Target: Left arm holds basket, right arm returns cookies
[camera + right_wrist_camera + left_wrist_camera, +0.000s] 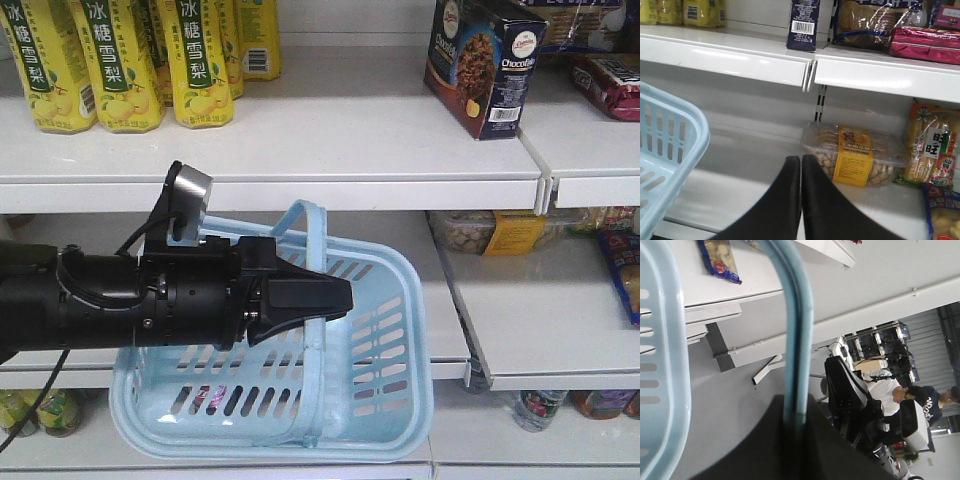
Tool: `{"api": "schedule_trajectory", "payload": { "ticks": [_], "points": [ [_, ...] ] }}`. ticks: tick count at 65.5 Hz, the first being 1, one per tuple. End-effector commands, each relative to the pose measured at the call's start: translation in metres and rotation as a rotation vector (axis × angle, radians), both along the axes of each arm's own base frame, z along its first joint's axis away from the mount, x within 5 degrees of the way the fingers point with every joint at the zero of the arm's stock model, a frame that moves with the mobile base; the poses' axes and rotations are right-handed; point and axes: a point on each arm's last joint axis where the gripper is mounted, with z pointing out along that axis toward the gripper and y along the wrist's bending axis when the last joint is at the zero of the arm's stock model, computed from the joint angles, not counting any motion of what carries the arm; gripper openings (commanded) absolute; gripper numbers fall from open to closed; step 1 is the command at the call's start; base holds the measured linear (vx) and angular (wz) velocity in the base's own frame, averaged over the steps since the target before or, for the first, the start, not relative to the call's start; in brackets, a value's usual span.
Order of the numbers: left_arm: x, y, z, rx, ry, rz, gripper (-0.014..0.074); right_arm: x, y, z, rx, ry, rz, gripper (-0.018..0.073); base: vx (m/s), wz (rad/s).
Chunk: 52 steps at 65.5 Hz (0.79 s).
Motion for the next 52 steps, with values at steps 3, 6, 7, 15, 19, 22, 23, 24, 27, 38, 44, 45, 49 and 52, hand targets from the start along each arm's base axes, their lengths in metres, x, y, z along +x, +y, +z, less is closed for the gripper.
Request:
{"api": "schedule_trajectory", "payload": {
  "ticks": [3,6,7,15,19,22,23,24,27,38,44,45,49,52],
  "points": [
    [-0.004,0.0,0.027,-0.122,-0.03,-0.004,-0.0006,0.001,-0.001,0.015,0.009,-0.086,-0.011,-0.0008,0.0,0.0],
    [-0.004,0.0,0.027,-0.122,-0.03,-0.004,-0.0006,0.001,-0.001,0.015,0.009,-0.086,-0.011,-0.0008,0.0,0.0],
    [-0.004,0.0,0.027,-0.122,-0.03,-0.004,-0.0006,0.001,-0.001,0.015,0.008,-0.087,-0.011,-0.0008,0.0,0.0],
    [-0.003,0.0,0.027,-0.121,-0.029,-0.004,-0.0006,0.001,-0.001,0.015,0.008,-0.088,-0.011,-0.0008,0.0,0.0],
    [-0.005,-0.002,0.025,-0.116,-0.024,-0.011,-0.0006,0.001,-0.001,0.015,0.008,-0.088,-0.011,-0.0008,0.0,0.0],
    [-0.009,-0.001,0.023,-0.105,-0.026,-0.024,-0.0006,0.001,-0.001,0.015,0.008,-0.088,-0.011,-0.0008,0.0,0.0],
    [-0.01,-0.001,0.022,-0.103,-0.027,-0.03,-0.0006,0.001,-0.001,0.015,0.008,-0.088,-0.011,-0.0008,0.0,0.0],
    [-0.012,0.0,0.021,-0.1,-0.027,-0.038,-0.0006,0.001,-0.001,0.015,0.008,-0.088,-0.011,-0.0008,0.0,0.0],
    [-0.02,0.003,0.019,-0.093,-0.027,-0.064,-0.0006,0.001,-0.001,0.015,0.008,-0.088,-0.011,-0.0008,0.0,0.0],
    [-0.054,0.02,0.012,-0.065,-0.055,-0.095,-0.0006,0.001,-0.001,0.015,0.008,-0.088,-0.011,-0.0008,0.0,0.0],
    [-0.076,0.034,0.01,-0.005,-0.135,-0.094,-0.0006,0.001,-0.001,0.015,0.008,-0.088,-0.011,-0.0008,0.0,0.0],
    [-0.079,0.036,0.009,0.007,-0.15,-0.092,-0.0006,0.001,-0.001,0.015,0.008,-0.088,-0.011,-0.0008,0.0,0.0],
    [-0.092,0.047,0.007,0.076,-0.233,-0.061,-0.0006,0.001,-0.001,0.015,0.008,-0.088,-0.011,-0.0008,0.0,0.0],
    [-0.099,0.055,0.005,0.128,-0.291,-0.029,-0.0006,0.001,-0.001,0.015,0.008,-0.088,-0.011,-0.0008,0.0,0.0]
  ]
}}
